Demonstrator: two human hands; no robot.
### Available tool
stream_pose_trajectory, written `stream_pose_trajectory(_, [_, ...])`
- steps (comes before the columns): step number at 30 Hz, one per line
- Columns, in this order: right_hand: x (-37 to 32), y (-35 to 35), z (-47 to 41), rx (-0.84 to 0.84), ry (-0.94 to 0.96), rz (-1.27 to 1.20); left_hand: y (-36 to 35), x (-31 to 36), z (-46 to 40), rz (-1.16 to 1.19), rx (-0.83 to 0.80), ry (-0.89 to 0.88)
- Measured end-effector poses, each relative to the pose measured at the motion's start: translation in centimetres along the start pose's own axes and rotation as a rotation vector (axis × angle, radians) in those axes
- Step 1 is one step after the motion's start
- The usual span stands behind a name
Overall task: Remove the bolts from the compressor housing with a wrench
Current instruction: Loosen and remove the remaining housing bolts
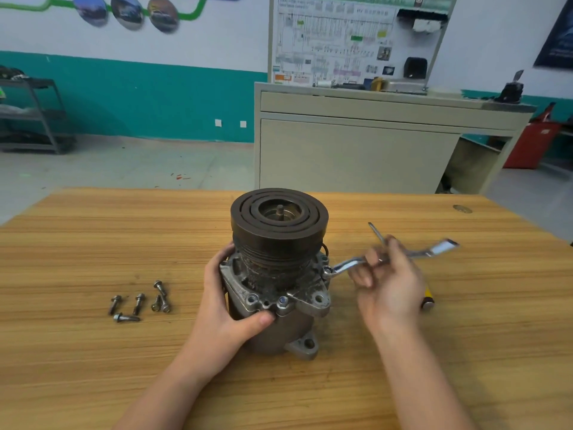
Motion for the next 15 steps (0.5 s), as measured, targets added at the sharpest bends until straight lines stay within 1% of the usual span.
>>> stream_pose_trajectory(2, [2.0, -1.7, -2.3, -0.103, -0.268, 0.099, 0.1, 0.0, -0.1, -0.003, 0.008, -0.007])
stream_pose_trajectory(4, [3.7, -3.5, -3.2, -0.219, -0.468, 0.269, 0.1, 0.1, -0.1, -0.005, 0.008, -0.007])
stream_pose_trajectory(6, [4.6, -4.8, -3.4, -0.324, -0.575, 0.462, 0.0, 0.0, 0.0, -0.003, 0.008, -0.002])
stream_pose_trajectory(7, [4.6, -5.3, -3.4, -0.361, -0.598, 0.514, 0.0, -0.1, 0.0, -0.002, 0.007, 0.003])
stream_pose_trajectory(9, [3.8, -5.9, -3.3, -0.386, -0.589, 0.474, 0.0, -0.2, 0.0, -0.003, 0.005, 0.005])
stream_pose_trajectory(11, [2.0, -5.8, -3.1, -0.338, -0.524, 0.297, 0.0, -0.4, -0.1, -0.01, 0.005, 0.011])
stream_pose_trajectory(13, [-0.2, -4.9, -2.5, -0.291, -0.387, 0.12, 0.1, -0.5, -0.1, -0.012, 0.006, 0.02])
stream_pose_trajectory(15, [-2.5, -3.6, -1.4, -0.295, -0.153, 0.073, 0.1, -0.4, -0.1, -0.012, 0.005, 0.009])
Point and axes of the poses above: each hand's wrist, its own z-axis away from the middle knuckle, its own y-axis out of the back of the hand, x = y × z, the point moved 8 cm from there along -z, towards the middle knuckle, and after that the axes turned 2 degrees about -z, right-handed, at the moved point
